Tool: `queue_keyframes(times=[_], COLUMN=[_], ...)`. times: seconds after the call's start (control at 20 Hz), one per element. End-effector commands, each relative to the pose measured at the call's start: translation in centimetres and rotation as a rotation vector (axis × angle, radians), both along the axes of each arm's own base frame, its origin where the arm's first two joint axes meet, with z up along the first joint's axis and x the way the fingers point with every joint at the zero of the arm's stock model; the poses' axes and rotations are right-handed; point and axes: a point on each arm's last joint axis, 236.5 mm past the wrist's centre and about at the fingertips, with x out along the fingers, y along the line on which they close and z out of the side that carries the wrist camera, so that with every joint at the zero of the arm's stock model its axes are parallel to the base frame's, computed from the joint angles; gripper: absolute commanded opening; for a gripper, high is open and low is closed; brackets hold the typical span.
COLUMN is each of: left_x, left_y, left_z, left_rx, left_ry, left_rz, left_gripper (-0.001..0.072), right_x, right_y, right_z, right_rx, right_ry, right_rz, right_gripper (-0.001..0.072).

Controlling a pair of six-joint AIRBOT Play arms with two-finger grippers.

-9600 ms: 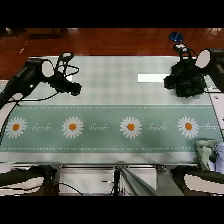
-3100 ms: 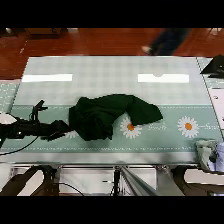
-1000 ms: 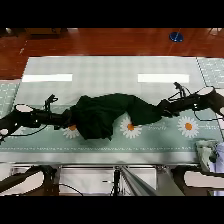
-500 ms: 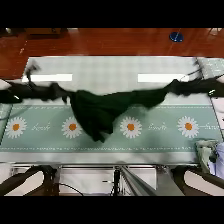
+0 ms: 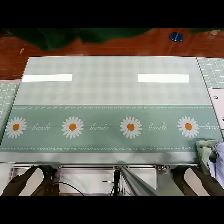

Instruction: Fold the shirts.

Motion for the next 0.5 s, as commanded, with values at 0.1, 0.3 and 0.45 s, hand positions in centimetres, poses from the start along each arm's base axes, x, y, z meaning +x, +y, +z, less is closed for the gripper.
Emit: queue_keyframes(times=[0.1,0.3,0.45], left_x=[-5.3,-6.9,-8.2], left_y=[-2.5,-4.4,-6.6], left_z=[1.5,-3.0,-8.9], left_rx=[0.072,0.065,0.013], left_ry=[0.017,0.21,0.415], left_rz=[-0.04,-0.123,-0.237], left_gripper=[0.0024,0.0024,0.0023], right_x=[-3.5,-5.8,-8.0], right_y=[1.0,2.5,2.0], right_z=[-0.1,-4.2,-10.0], right_rx=[-0.034,-0.034,-0.152], right_ry=[0.08,0.275,0.519], right_rz=[-0.009,0.047,0.048], right_gripper=[0.0022,0.0022,0.0022])
